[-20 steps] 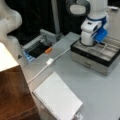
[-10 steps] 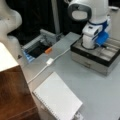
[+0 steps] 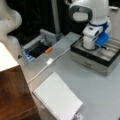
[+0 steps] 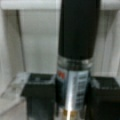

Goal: Turn on the lamps. Open the box. Pick up the pen. Put it in the box.

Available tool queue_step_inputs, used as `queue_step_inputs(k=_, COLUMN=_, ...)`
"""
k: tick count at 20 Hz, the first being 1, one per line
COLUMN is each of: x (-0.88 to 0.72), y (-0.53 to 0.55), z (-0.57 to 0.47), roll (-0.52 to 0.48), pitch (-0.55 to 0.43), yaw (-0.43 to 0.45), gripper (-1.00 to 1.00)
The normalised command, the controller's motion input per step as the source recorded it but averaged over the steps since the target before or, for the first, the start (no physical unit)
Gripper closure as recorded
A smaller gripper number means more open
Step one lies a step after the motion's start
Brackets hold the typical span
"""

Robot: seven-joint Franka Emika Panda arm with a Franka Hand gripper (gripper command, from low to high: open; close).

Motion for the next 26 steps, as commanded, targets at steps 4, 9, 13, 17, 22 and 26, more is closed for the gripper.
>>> queue_step_inputs(k=4, x=-0.11, y=0.13, z=-0.14, roll=-0.217, pitch=-0.056, yaw=0.076, gripper=-1.0)
queue_step_inputs(k=9, x=-0.04, y=0.09, z=-0.1, roll=-0.193, pitch=-0.093, yaw=0.046, gripper=-1.0)
queue_step_inputs(k=13, x=0.01, y=0.04, z=-0.06, roll=-0.179, pitch=-0.105, yaw=0.014, gripper=-1.0)
queue_step_inputs(k=17, x=0.0, y=-0.01, z=-0.03, roll=-0.168, pitch=-0.1, yaw=0.01, gripper=-1.0)
queue_step_inputs(k=22, x=-0.03, y=-0.06, z=0.01, roll=-0.157, pitch=-0.084, yaw=0.015, gripper=-1.0)
queue_step_inputs(k=26, x=-0.03, y=-0.12, z=0.12, roll=-0.148, pitch=-0.047, yaw=0.015, gripper=-1.0)
